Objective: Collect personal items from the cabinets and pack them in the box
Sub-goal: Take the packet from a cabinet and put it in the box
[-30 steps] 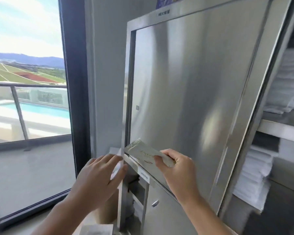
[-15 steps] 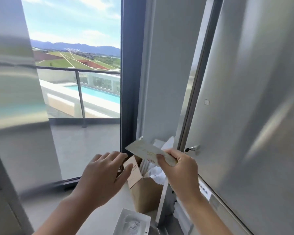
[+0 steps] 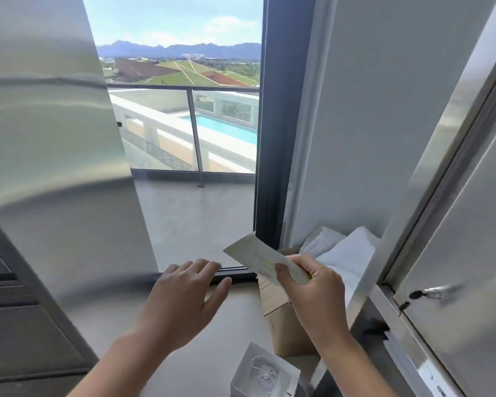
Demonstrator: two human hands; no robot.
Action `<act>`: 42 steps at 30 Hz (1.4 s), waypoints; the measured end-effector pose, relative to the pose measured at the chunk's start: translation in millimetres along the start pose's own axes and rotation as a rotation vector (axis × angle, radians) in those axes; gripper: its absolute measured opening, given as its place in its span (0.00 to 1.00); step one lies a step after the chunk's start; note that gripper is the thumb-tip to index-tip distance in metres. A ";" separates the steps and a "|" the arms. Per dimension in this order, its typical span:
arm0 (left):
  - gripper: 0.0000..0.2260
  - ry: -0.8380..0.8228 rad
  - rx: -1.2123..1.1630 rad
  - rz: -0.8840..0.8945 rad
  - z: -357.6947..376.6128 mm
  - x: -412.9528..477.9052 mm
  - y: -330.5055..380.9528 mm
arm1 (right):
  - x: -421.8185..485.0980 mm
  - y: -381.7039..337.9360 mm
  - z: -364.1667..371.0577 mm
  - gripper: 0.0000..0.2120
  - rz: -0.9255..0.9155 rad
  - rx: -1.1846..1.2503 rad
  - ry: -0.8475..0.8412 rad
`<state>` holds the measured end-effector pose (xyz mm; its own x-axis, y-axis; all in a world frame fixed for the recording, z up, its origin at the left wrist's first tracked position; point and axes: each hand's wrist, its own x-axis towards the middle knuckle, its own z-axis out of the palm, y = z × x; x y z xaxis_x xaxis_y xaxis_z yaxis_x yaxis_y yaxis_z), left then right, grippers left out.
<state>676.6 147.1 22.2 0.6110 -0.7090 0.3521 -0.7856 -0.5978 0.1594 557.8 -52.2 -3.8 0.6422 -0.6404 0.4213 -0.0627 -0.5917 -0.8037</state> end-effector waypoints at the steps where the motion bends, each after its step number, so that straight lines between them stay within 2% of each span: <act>1: 0.25 -0.017 -0.005 -0.011 10.0 7.6 -7.0 | 6.3 8.0 8.5 0.02 0.018 -0.003 -0.008; 9: 0.22 -0.104 -0.081 -0.017 91.4 75.0 -60.3 | 52.4 69.9 76.6 0.02 0.160 -0.062 -0.009; 13: 0.23 -0.178 -0.112 -0.023 133.0 106.8 -80.9 | 66.0 99.5 102.3 0.12 0.215 -0.093 0.009; 17: 0.26 -0.277 -0.177 -0.023 173.2 120.5 -86.4 | 67.0 134.9 111.7 0.04 0.305 -0.113 0.003; 21: 0.26 -0.331 -0.205 -0.049 203.2 124.5 -83.3 | 68.1 169.1 115.4 0.03 0.371 -0.139 -0.006; 28: 0.23 -0.339 -0.197 -0.128 247.7 111.0 -82.3 | 60.2 226.7 135.3 0.03 0.433 -0.130 -0.017; 32: 0.23 -0.381 -0.226 -0.186 286.6 89.8 -80.8 | 37.0 268.5 146.9 0.04 0.521 -0.100 -0.094; 42: 0.21 -0.565 -0.259 -0.277 442.9 14.2 -77.9 | -63.3 407.3 198.6 0.04 0.693 -0.102 -0.142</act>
<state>789.6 18.0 -393.7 0.6948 -0.6715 -0.2577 -0.5481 -0.7263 0.4149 643.4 -155.3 -441.3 0.5214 -0.8198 -0.2369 -0.5592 -0.1185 -0.8205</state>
